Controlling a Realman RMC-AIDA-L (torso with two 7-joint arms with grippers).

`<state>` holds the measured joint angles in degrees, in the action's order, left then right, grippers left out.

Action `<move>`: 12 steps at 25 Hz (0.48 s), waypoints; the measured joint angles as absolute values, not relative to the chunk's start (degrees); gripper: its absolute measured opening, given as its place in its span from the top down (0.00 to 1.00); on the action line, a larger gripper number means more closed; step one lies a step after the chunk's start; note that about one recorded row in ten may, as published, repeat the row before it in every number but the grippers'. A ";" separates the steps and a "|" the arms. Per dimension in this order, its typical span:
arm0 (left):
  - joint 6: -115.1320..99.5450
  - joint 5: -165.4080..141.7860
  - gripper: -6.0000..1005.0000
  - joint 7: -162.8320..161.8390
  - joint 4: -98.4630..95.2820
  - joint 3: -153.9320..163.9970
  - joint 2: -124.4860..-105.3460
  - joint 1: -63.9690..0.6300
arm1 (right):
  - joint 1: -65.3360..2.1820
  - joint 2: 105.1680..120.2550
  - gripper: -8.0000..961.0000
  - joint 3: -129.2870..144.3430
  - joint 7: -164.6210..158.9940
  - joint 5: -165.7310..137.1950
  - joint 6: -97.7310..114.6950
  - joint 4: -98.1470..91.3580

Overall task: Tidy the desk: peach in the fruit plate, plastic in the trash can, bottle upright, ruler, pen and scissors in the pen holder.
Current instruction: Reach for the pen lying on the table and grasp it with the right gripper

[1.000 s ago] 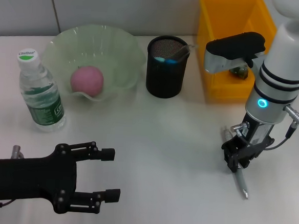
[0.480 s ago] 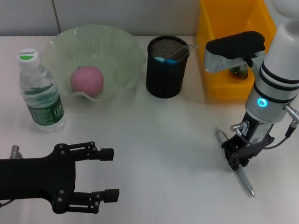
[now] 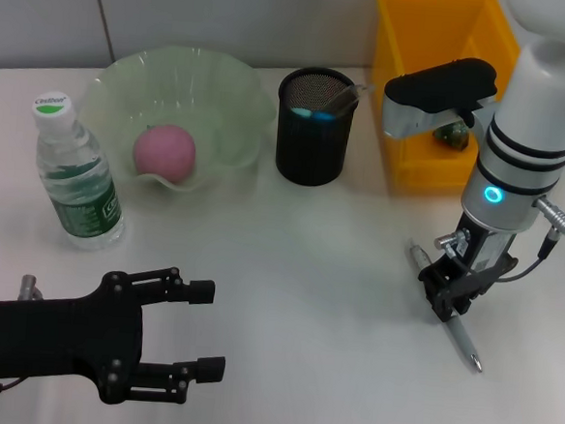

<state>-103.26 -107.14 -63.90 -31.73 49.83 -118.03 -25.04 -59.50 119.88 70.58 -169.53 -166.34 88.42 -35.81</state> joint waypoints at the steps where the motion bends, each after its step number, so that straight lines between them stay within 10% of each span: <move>1: -103.26 -107.14 0.19 -63.90 -31.73 49.83 -118.03 -25.04 | -59.50 119.88 0.81 70.62 -169.53 -166.32 88.41 -35.78; 12: -103.31 -107.14 0.19 -63.90 -31.73 49.92 -118.03 -25.04 | -59.12 119.88 0.82 70.66 -169.53 -166.08 88.33 -35.68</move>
